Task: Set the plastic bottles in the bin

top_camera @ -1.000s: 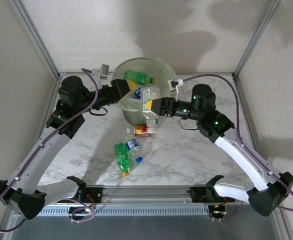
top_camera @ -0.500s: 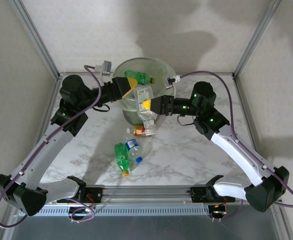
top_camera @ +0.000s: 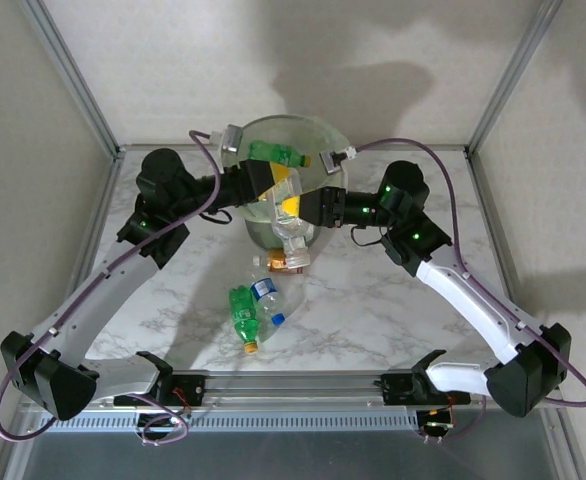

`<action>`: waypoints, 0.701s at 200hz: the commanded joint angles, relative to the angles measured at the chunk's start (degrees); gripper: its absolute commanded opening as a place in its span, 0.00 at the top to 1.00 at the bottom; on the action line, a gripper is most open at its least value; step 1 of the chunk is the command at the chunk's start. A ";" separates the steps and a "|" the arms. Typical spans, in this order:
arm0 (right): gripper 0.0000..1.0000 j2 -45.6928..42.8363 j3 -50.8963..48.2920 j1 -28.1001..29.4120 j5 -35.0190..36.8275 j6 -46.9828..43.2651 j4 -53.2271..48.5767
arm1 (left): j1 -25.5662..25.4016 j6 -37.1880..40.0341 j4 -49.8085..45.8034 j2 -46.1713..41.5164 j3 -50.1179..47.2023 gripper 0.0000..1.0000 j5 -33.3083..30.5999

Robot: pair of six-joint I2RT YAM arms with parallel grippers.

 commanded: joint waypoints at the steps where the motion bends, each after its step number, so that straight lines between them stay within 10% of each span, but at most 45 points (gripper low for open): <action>1: 0.40 0.32 -0.03 -0.19 -1.34 1.49 3.10 | -0.70 -3.94 11.46 -0.11 -1.39 0.27 2.42; 140: 0.38 0.46 -1.44 0.09 -1.87 5.33 8.40 | -3.36 -10.54 24.40 2.87 -1.96 0.28 3.81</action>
